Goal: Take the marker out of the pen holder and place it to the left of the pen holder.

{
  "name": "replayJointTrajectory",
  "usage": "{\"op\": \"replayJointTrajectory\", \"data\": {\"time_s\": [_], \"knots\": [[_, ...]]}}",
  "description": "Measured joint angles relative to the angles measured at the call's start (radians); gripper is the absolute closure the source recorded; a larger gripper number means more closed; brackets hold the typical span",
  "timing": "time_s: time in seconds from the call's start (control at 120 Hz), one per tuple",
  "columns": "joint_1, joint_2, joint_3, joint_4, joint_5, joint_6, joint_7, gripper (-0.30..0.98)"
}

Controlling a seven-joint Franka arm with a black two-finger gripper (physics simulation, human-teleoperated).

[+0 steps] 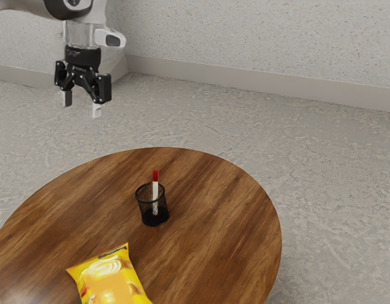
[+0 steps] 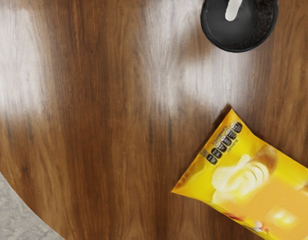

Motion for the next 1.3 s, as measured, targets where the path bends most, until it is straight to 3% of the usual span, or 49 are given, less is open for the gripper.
{"op": "replayJointTrajectory", "data": {"time_s": [0.2,0.3,0.408,0.475,0.542,0.742,1.0,1.3], "knots": [[0.023,-0.003,0.009,-0.005,-0.024,0.171,0.018,0.0],[0.04,-0.093,0.014,-0.045,-0.058,0.214,0.034,0.0],[-0.041,-0.291,0.061,-0.469,-0.103,0.377,0.063,0.01],[-0.049,-0.306,0.102,-0.689,-0.131,0.517,0.085,0.02],[-0.047,-0.263,0.128,-0.772,-0.161,0.625,0.11,0.01],[-0.039,-0.167,0.133,-0.83,-0.242,0.855,0.169,0.02],[0.042,-0.115,-0.018,-0.841,-0.351,1.126,0.205,0.04],[-0.093,-0.059,-0.062,-0.849,-0.285,1.304,0.224,0.11]]}}
